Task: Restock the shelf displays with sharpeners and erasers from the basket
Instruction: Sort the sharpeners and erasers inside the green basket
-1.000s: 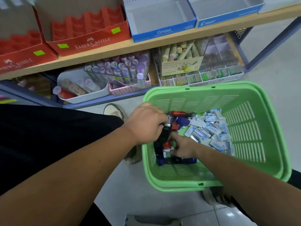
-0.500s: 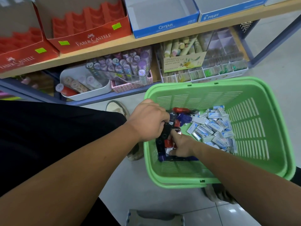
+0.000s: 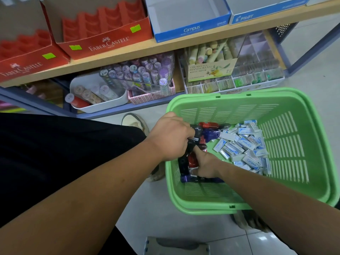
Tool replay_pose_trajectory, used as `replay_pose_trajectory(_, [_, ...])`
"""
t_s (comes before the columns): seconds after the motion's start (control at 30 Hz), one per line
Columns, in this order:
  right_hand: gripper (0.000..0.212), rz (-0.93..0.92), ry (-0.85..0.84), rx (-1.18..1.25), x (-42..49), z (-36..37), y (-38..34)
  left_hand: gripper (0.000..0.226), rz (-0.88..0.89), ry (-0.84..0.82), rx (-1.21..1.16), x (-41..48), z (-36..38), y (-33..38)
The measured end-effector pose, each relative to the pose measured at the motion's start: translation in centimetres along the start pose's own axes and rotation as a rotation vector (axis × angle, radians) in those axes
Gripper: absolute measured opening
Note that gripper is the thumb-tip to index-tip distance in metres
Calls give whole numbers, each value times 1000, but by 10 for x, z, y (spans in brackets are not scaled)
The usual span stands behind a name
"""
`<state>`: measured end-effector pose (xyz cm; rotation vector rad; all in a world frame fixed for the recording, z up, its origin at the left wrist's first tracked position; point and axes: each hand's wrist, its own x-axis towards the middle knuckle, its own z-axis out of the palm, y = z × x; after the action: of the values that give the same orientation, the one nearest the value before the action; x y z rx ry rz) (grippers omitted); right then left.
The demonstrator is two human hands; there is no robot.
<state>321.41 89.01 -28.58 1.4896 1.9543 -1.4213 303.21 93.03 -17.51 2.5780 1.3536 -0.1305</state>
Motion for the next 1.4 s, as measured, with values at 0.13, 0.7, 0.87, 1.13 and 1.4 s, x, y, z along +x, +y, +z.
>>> replay_pose_trajectory(0.13, [72,-2,-36,-143,-1,-2,2,22,-4,-32,31,2,0,1])
replay_pose_trajectory(0.7, [77,13,-111,138,-21,-36,-12,10,-25,-154,133,6,-6,6])
replay_pose_trajectory(0.87, [43,22,-21,102,-38,-85,4,13,-41,-275,-71,15,-14,33])
replay_pose_trajectory(1.13, [41,243,451,-435,-70,-110,71,31,-212,-740,-332,19,43,71])
replay_pose_trajectory(1.4, [42,123,496,-359,-76,-99,77,33,-360,-715,-196,31,63,72])
